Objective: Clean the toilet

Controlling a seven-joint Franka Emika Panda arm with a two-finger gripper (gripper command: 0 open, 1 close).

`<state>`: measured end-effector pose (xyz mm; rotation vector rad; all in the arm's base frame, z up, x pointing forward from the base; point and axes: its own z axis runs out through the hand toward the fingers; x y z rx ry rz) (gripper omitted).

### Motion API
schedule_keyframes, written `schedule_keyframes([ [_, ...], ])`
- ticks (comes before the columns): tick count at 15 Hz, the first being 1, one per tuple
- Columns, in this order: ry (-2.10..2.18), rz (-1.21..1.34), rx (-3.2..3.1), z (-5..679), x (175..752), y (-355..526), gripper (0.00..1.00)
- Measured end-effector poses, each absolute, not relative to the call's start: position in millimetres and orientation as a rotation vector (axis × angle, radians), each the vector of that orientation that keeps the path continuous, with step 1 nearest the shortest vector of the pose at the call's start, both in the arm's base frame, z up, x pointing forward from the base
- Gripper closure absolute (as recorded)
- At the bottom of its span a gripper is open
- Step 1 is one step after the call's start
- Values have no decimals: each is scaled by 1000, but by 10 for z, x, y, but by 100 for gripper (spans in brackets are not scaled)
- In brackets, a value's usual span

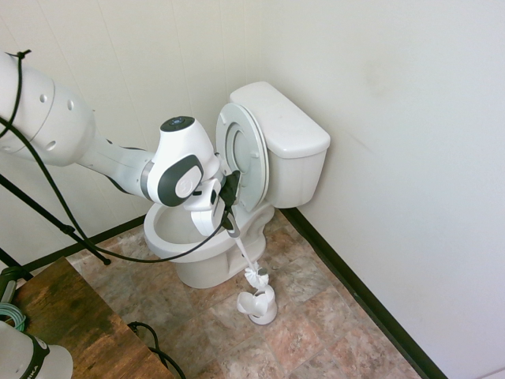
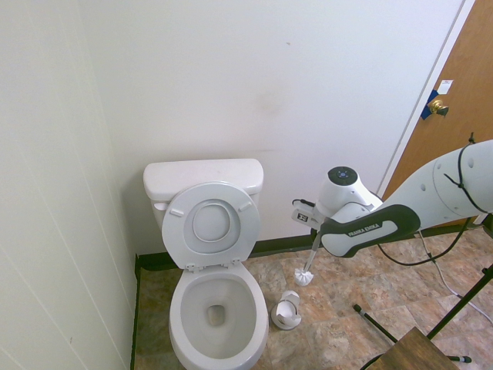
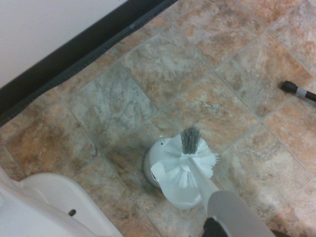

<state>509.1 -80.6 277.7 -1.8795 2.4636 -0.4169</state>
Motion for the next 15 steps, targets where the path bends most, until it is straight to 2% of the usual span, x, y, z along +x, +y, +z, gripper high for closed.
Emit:
schedule_keyframes([
  [15, 2600, -237, -1833, 1134, 5646, -898, 100],
])
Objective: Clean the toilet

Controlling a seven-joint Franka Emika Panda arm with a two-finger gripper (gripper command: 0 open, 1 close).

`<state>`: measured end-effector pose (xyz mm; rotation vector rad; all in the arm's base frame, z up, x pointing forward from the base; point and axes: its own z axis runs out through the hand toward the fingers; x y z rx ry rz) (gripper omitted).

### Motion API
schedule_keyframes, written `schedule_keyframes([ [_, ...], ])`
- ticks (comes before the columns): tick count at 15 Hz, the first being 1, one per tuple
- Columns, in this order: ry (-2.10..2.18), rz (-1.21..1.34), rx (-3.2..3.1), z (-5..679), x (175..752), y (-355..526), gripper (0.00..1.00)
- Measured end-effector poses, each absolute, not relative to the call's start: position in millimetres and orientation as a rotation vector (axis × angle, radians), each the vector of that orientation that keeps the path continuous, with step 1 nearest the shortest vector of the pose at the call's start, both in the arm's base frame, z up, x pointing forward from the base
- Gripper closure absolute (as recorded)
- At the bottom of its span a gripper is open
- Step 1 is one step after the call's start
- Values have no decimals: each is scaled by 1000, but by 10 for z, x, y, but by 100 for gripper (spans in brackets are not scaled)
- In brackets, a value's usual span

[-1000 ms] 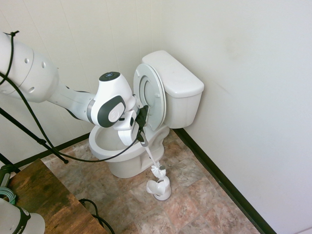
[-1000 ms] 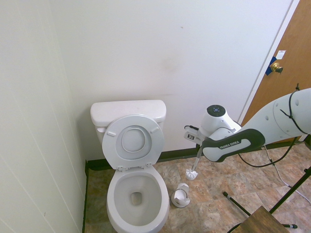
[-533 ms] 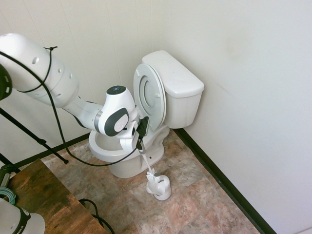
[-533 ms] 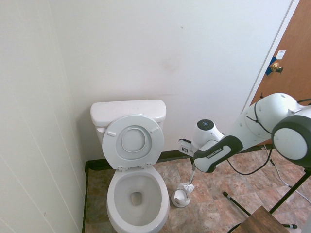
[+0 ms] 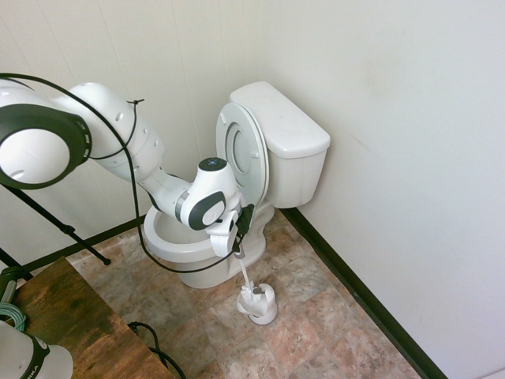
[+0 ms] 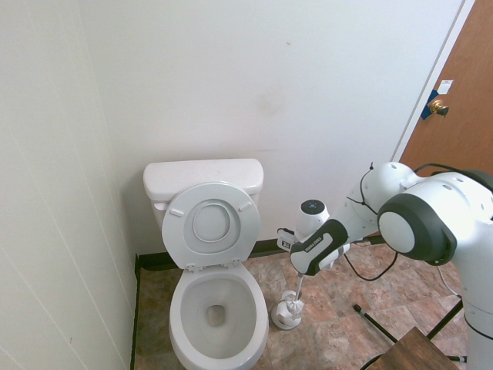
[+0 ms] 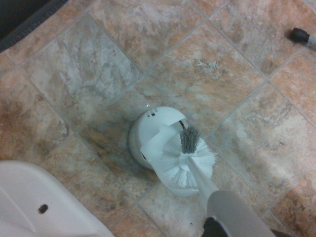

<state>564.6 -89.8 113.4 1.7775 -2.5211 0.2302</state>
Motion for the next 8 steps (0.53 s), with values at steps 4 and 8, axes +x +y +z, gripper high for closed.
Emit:
schedule_keyframes([
  [4, -2537, 203, 1753, 765, 5873, -954, 100],
  [8, -2544, 153, 1711, 449, 6122, -1068, 100],
])
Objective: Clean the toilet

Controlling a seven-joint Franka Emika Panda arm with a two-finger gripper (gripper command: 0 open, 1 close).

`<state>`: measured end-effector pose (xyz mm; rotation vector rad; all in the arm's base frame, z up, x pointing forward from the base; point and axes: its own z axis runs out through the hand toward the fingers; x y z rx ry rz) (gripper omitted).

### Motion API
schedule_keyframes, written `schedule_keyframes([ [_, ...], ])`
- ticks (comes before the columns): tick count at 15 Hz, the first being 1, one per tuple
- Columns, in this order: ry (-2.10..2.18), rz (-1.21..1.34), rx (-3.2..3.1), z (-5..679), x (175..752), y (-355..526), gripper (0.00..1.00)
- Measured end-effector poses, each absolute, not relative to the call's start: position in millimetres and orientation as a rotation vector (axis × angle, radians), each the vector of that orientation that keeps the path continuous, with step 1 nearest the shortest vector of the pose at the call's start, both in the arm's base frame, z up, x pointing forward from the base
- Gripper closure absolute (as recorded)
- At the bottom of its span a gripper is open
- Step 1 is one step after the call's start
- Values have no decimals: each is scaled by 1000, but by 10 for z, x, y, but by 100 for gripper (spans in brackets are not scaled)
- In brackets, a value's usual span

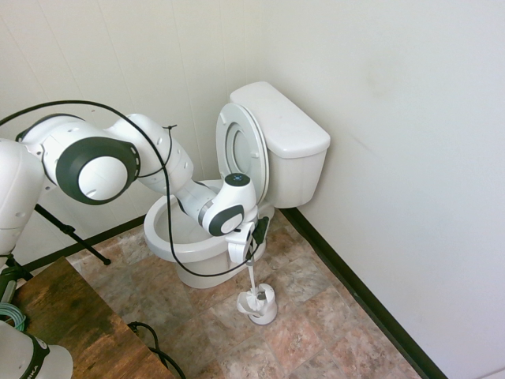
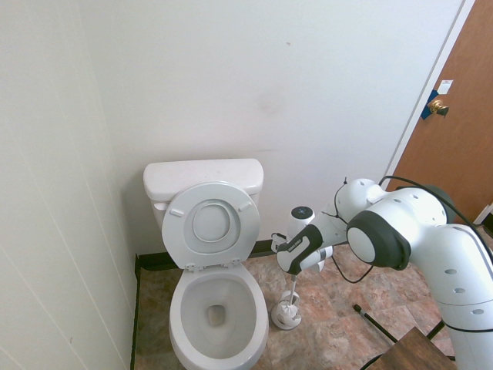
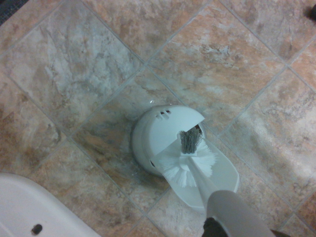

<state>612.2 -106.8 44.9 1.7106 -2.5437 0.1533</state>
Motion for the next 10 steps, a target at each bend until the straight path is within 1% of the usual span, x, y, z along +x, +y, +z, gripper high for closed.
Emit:
schedule_keyframes([
  [4, -2554, 110, 1654, 183, 6337, -1341, 100],
  [10, -2548, -5, 1628, 24, 6597, -1565, 100],
])
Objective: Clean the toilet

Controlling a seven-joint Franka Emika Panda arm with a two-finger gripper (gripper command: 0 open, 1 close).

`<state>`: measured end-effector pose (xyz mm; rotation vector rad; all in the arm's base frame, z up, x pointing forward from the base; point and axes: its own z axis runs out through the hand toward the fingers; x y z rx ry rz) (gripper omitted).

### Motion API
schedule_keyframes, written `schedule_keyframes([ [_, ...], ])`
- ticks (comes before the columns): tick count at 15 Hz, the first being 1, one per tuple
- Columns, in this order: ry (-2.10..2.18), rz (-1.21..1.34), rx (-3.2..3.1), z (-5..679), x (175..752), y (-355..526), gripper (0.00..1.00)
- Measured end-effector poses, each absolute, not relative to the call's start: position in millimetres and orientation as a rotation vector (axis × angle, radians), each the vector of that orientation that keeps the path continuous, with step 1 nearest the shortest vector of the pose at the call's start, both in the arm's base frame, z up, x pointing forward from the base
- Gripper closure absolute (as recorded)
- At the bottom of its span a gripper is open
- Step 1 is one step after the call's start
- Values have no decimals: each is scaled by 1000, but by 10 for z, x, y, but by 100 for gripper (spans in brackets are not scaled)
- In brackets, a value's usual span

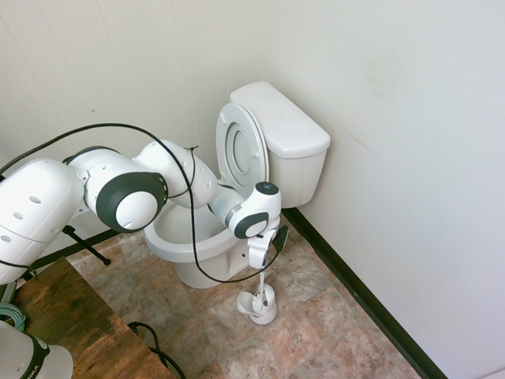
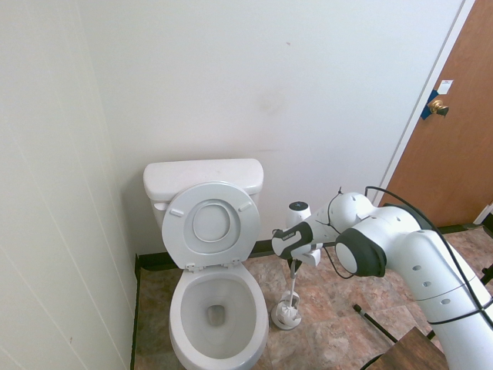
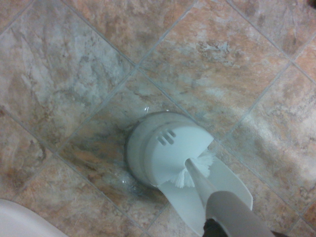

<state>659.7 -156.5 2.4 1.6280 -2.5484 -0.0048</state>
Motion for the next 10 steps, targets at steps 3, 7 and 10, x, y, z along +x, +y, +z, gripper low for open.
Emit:
schedule_keyframes([
  [3, -2527, -119, 1644, -27, 6693, -1690, 100],
  [7, -2510, -176, 1657, -67, 6825, -1819, 100],
  [10, -2508, -175, 1638, -96, 6890, -1934, 100],
])
